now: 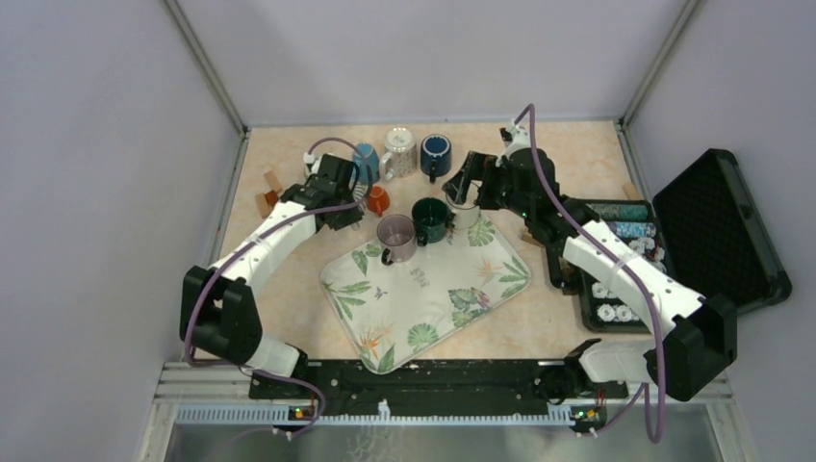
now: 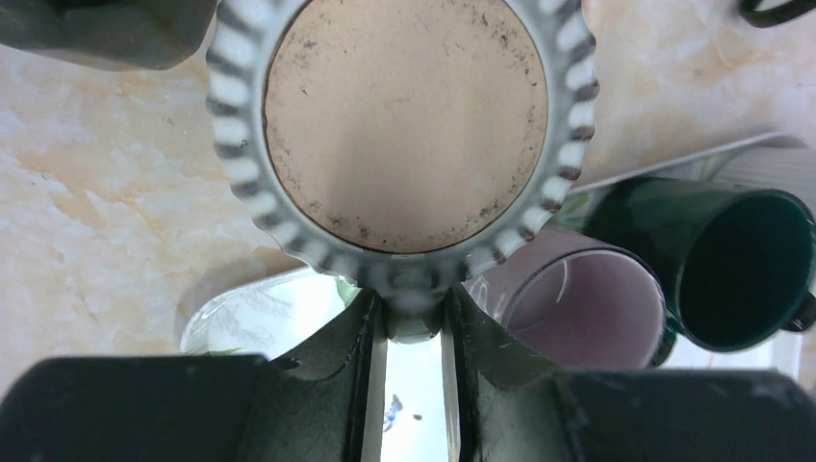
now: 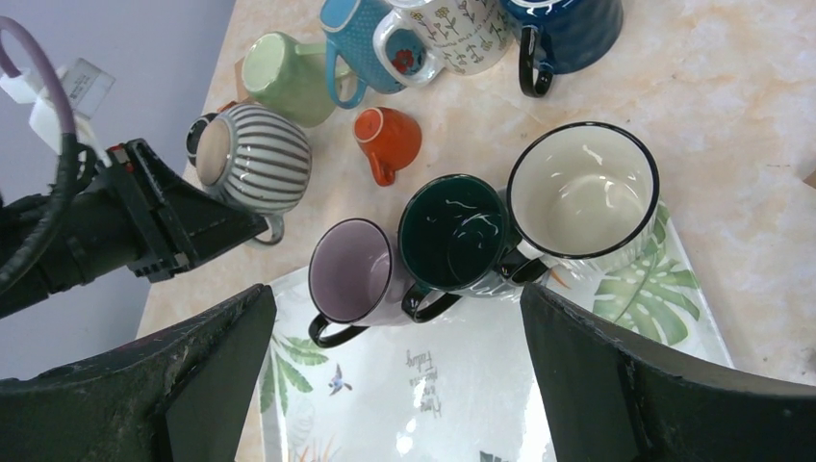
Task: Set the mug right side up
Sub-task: Turn over the cup at the center of the board.
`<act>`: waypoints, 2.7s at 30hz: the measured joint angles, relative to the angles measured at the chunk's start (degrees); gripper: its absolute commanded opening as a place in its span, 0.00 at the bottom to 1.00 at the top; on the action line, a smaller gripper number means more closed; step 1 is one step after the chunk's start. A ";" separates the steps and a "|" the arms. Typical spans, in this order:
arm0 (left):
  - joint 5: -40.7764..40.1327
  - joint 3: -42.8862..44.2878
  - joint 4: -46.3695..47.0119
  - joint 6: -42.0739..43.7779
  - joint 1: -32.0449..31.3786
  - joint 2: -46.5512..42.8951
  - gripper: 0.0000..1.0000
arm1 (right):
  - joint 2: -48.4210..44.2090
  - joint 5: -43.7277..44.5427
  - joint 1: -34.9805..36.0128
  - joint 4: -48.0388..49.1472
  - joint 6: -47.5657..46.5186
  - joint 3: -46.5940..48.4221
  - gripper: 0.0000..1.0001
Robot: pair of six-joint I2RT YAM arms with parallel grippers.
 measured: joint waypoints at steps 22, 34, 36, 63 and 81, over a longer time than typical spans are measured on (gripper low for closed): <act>17.66 1.55 10.40 8.17 0.07 -7.32 0.00 | -0.57 -15.76 -8.41 13.29 9.70 -6.78 0.99; 29.79 2.45 22.88 1.53 -0.44 -4.66 0.00 | -5.49 -23.87 -11.82 21.84 16.22 -11.80 0.99; 31.19 2.45 25.07 -0.04 -0.72 -4.13 0.00 | -6.29 -25.11 -12.90 23.47 17.59 -12.81 0.99; 48.76 -2.82 66.86 -29.03 -4.26 5.62 0.00 | -0.22 -35.21 -14.16 49.64 36.41 -19.54 0.55; 54.84 -3.32 79.97 -36.94 -6.16 9.75 0.00 | 4.50 -36.89 -13.86 55.41 41.05 -19.34 0.41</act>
